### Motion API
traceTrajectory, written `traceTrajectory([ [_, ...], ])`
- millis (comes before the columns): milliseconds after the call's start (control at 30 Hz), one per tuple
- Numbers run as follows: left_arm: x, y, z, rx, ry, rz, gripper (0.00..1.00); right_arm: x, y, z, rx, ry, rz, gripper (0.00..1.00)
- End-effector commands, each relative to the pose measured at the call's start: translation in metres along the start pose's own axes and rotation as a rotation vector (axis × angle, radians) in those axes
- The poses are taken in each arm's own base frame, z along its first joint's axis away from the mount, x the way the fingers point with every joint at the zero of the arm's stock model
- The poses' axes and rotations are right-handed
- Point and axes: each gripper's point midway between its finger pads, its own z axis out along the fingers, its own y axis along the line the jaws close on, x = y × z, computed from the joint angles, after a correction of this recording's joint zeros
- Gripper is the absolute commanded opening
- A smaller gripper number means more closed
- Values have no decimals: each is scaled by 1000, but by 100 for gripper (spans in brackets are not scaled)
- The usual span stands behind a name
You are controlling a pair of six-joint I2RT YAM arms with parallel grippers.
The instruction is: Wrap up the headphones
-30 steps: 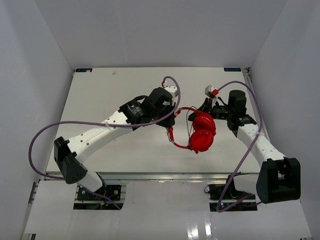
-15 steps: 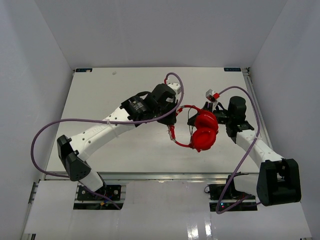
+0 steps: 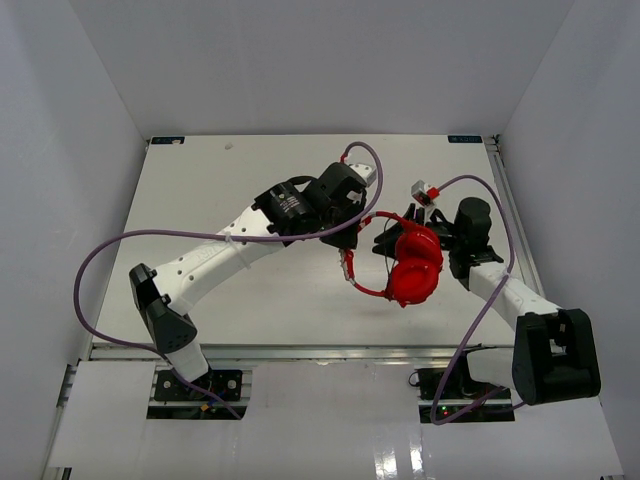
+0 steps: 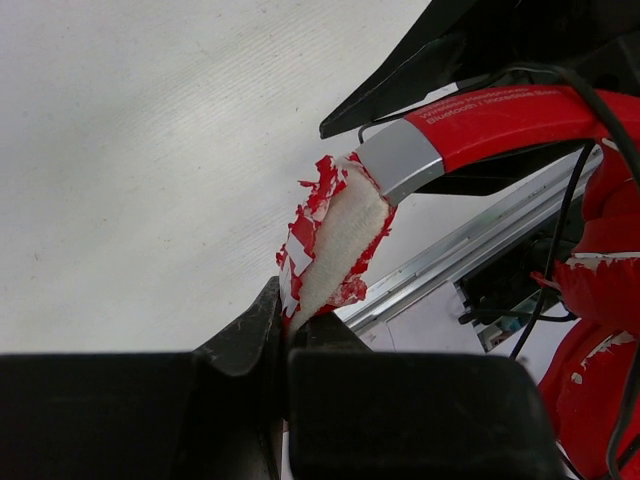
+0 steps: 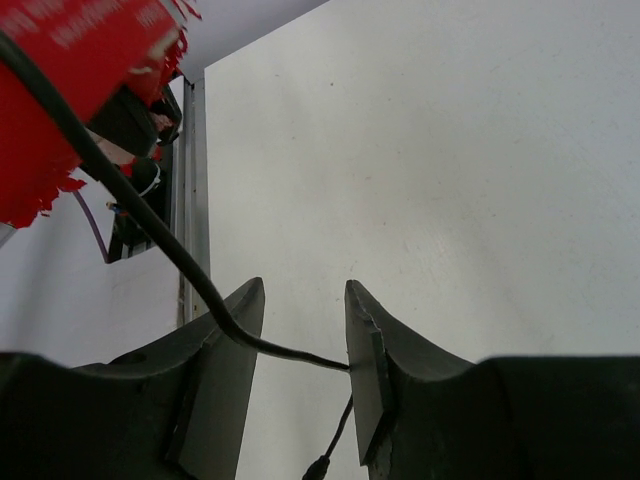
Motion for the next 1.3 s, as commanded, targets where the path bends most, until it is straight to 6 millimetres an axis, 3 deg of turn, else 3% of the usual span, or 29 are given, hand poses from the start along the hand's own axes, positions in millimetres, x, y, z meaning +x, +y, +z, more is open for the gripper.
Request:
traceTrajectory([
  [0, -37, -15, -29, 46, -124, -36, 0, 5, 10, 1, -47, -7, -44, 46],
  [133, -46, -15, -35, 34, -148, -34, 0, 11, 13, -1, -57, 0, -50, 46],
  [800, -48, 4, -47, -49, -184, -26, 0, 27, 18, -9, -11, 30, -91, 42],
  [1100, -45, 3, -51, -33, -188, -35, 0, 26, 19, -11, -3, 34, -96, 47],
  [1267, -42, -2, -59, 13, -190, -32, 0, 25, 16, -11, -1, 33, -80, 54],
])
